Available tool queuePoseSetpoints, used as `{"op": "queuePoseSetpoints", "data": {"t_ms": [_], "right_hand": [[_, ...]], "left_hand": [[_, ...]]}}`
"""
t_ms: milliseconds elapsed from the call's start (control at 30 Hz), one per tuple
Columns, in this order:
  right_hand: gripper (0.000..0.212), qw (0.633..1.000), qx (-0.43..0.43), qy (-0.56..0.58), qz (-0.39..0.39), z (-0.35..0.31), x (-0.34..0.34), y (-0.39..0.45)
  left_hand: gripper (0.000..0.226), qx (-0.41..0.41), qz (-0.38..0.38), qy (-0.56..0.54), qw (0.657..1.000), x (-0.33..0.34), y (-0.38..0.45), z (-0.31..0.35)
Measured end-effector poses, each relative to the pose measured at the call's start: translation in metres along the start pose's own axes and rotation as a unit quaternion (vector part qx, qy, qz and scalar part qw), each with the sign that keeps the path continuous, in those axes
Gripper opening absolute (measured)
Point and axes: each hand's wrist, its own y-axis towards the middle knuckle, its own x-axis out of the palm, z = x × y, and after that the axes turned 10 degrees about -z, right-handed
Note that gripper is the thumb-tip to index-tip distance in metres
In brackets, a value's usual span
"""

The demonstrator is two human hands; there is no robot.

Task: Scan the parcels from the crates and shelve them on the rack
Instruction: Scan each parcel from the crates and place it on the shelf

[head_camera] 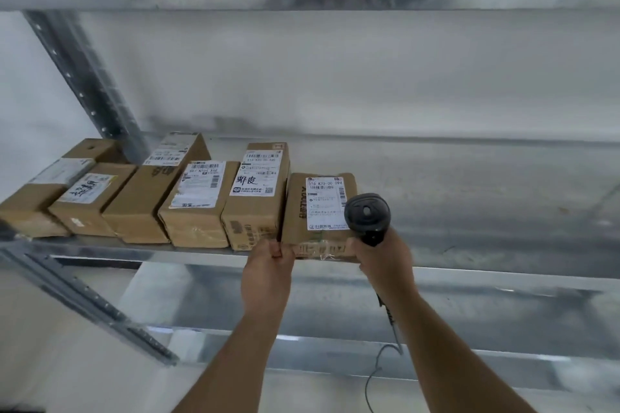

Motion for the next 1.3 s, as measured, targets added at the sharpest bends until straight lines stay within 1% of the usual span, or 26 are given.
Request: {"op": "queuePoseSetpoints", "data": {"t_ms": [133,267,367,467,600,700,800,833,933,967,1000,1100,1200,1300], "right_hand": [[0.007,1.0,-0.021,-0.007,-0.007,0.0,-0.002,0.009],[0.012,0.999,-0.028,-0.009,-0.022,0.003,-0.003,0.016],[0.013,0.999,-0.038,-0.019,-0.033,0.004,-0.005,0.018],[0.014,0.998,-0.056,-0.025,-0.022,0.003,-0.008,0.009],[0.02,0.995,-0.095,0.019,0.003,-0.004,-0.01,-0.025],[0.028,0.994,-0.099,0.051,-0.006,-0.01,-0.003,-0.054],[0.035,0.989,-0.11,0.077,-0.056,-0.023,0.008,-0.084],[0.044,0.986,-0.122,0.08,-0.077,-0.029,0.013,-0.094],[0.095,0.966,-0.182,0.096,-0.157,-0.05,0.026,-0.122],[0.105,0.958,-0.2,0.102,-0.179,-0.057,0.032,-0.131],[0.109,0.95,-0.215,0.106,-0.198,-0.064,0.038,-0.141],[0.109,0.932,-0.24,0.111,-0.248,-0.086,0.066,-0.169],[0.105,0.918,-0.261,0.114,-0.277,-0.109,0.105,-0.196],[0.102,0.895,-0.289,0.125,-0.315,-0.134,0.151,-0.224]], "left_hand": [[0.025,-0.035,0.03,-0.001,0.999,0.005,0.002,0.004],[0.029,-0.064,0.011,0.019,0.998,0.007,0.006,0.0],[0.031,-0.072,0.0,0.038,0.997,0.005,0.003,0.002],[0.031,-0.067,-0.005,0.061,0.996,-0.003,-0.009,0.009],[0.027,-0.039,0.023,0.064,0.997,-0.026,-0.034,0.011],[0.027,-0.016,0.049,0.068,0.996,-0.044,-0.054,0.007],[0.033,0.003,0.072,0.07,0.995,-0.065,-0.076,0.003],[0.035,0.006,0.077,0.07,0.995,-0.073,-0.083,0.001],[0.04,0.005,0.087,0.065,0.994,-0.099,-0.101,-0.008],[0.041,0.005,0.091,0.062,0.994,-0.109,-0.106,-0.012],[0.041,0.007,0.095,0.058,0.994,-0.121,-0.112,-0.017],[0.041,0.011,0.112,0.054,0.992,-0.161,-0.127,-0.034],[0.04,-0.006,0.145,0.053,0.988,-0.211,-0.144,-0.055],[0.031,-0.026,0.187,0.049,0.981,-0.264,-0.164,-0.081]]}}
